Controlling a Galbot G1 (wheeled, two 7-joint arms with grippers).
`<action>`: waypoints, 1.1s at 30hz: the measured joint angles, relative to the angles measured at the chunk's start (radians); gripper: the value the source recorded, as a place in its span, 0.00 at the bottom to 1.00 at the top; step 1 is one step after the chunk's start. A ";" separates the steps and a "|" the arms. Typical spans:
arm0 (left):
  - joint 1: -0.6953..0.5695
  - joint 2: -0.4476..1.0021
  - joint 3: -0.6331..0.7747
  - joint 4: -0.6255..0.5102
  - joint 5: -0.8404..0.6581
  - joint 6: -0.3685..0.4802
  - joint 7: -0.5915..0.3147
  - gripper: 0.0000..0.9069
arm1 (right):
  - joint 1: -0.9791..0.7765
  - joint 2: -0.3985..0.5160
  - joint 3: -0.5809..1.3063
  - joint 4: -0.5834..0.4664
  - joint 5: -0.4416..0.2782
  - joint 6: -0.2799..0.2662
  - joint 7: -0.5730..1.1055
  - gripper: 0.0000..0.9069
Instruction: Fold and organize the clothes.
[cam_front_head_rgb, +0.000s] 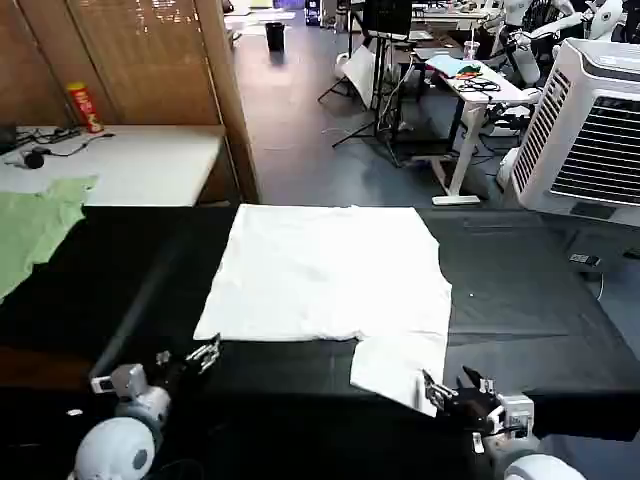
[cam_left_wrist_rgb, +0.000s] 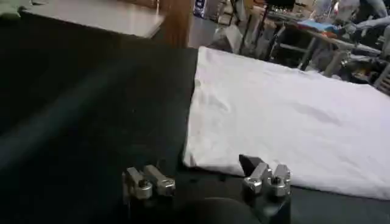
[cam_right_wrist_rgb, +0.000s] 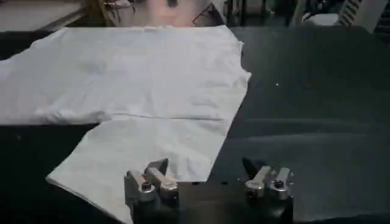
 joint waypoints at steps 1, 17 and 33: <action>-0.003 -0.002 0.000 0.000 0.003 0.008 0.002 0.97 | 0.000 0.005 -0.007 -0.002 -0.002 -0.001 0.007 0.97; -0.007 -0.015 0.002 0.032 0.040 0.001 0.014 0.00 | -0.003 0.039 -0.058 -0.029 -0.023 -0.003 0.026 0.02; 0.053 -0.004 -0.019 -0.038 0.063 -0.023 -0.023 0.00 | -0.126 0.052 -0.004 0.141 -0.049 -0.033 0.078 0.00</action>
